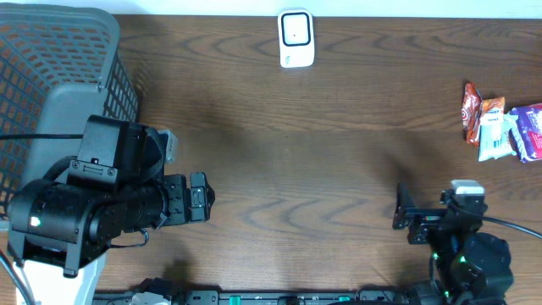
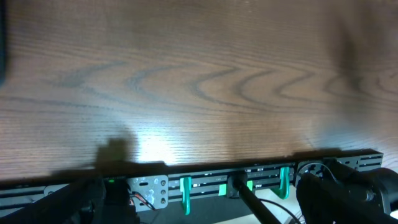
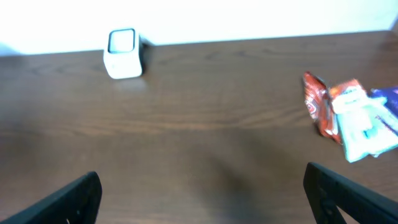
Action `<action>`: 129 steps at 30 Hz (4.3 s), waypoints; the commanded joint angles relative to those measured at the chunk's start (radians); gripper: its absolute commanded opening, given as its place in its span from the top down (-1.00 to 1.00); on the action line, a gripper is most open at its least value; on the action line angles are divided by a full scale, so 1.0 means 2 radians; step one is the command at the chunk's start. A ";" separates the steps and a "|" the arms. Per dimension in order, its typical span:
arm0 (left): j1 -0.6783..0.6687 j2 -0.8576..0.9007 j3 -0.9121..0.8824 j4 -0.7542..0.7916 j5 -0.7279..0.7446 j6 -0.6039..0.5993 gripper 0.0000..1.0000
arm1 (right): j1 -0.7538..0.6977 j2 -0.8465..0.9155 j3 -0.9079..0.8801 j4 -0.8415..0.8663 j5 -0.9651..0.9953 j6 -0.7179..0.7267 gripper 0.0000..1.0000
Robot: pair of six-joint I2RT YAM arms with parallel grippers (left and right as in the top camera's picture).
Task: Scan the item barcode
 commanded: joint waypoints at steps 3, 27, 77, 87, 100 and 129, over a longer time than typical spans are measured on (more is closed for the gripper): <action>0.002 -0.001 0.003 -0.009 -0.003 0.001 -0.96 | -0.007 -0.038 -0.072 0.042 -0.026 -0.022 -0.99; 0.002 -0.001 0.003 -0.010 -0.003 0.001 -0.96 | -0.037 -0.116 -0.266 0.298 -0.090 -0.022 -0.99; 0.002 -0.001 0.003 -0.010 -0.003 0.001 -0.96 | -0.076 -0.116 -0.281 0.312 -0.088 -0.036 -0.99; 0.002 -0.001 0.003 -0.010 -0.003 0.001 -0.96 | -0.074 -0.116 -0.281 0.311 -0.085 -0.073 -0.99; 0.002 -0.001 0.003 -0.010 -0.003 0.001 -0.96 | -0.074 -0.116 -0.281 0.309 -0.080 -0.050 -0.99; 0.002 -0.001 0.003 -0.010 -0.003 0.001 -0.96 | -0.064 -0.116 -0.281 0.311 -0.080 -0.040 -0.98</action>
